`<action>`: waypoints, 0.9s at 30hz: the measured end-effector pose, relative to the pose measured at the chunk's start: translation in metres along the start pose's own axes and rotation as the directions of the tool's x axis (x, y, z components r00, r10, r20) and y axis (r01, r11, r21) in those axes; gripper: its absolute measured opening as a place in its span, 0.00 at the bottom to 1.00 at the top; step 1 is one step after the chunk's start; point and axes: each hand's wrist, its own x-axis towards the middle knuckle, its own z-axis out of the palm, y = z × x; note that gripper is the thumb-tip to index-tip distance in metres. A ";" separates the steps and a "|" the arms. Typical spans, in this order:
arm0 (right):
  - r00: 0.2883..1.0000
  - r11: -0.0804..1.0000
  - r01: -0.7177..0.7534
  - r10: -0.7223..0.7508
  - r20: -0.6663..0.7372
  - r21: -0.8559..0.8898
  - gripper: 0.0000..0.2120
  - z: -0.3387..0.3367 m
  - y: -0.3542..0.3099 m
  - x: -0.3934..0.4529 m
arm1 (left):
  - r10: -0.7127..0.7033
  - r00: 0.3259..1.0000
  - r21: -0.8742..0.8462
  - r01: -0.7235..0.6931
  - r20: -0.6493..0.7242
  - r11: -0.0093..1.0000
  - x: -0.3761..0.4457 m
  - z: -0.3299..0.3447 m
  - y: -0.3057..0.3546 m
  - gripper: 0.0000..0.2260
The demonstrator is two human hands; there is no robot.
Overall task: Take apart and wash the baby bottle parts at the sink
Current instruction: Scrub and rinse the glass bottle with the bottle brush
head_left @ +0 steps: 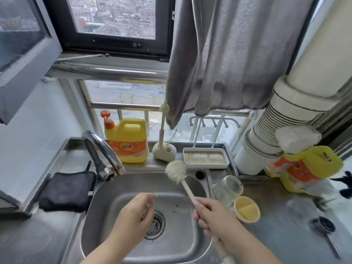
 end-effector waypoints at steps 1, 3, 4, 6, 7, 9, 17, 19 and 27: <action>1.000 1.000 0.002 -0.001 -0.023 0.026 0.09 -0.006 0.001 -0.005 | -0.038 0.998 -0.019 0.039 0.042 0.999 0.000 0.007 0.001 0.11; 0.996 0.998 0.009 -0.003 -0.086 0.067 0.09 -0.022 0.004 -0.016 | -0.083 0.987 -0.023 0.087 0.137 0.996 0.004 0.025 0.006 0.15; 0.993 0.996 0.013 -0.003 -0.118 0.086 0.10 -0.032 0.006 -0.020 | -0.094 0.980 -0.014 0.098 0.178 0.995 0.007 0.034 0.010 0.16; 0.982 0.994 0.011 0.010 -0.189 0.109 0.10 -0.052 0.011 -0.031 | -0.116 0.957 -0.028 0.128 0.268 0.991 0.017 0.055 0.020 0.18; 0.974 0.994 0.004 0.021 -0.224 0.112 0.09 -0.062 0.013 -0.037 | -0.118 0.942 -0.049 0.140 0.313 0.989 0.024 0.065 0.027 0.17; 0.959 0.995 -0.010 0.039 -0.282 0.104 0.08 -0.081 0.020 -0.048 | -0.119 0.910 -0.078 0.163 0.398 0.984 0.038 0.086 0.042 0.13; 0.902 0.989 -0.086 0.129 -0.411 0.120 0.11 -0.123 0.056 -0.070 | -0.180 0.785 -0.038 0.250 0.593 0.968 0.113 0.178 0.081 0.40; 0.900 0.986 -0.079 0.135 -0.414 0.149 0.11 -0.130 0.059 -0.073 | -0.177 0.759 -0.033 0.254 0.627 0.967 0.124 0.197 0.081 0.43; 0.894 0.980 -0.082 0.152 -0.422 0.179 0.12 -0.140 0.062 -0.078 | -0.087 0.816 -0.166 0.218 0.571 0.962 0.128 0.224 0.076 0.35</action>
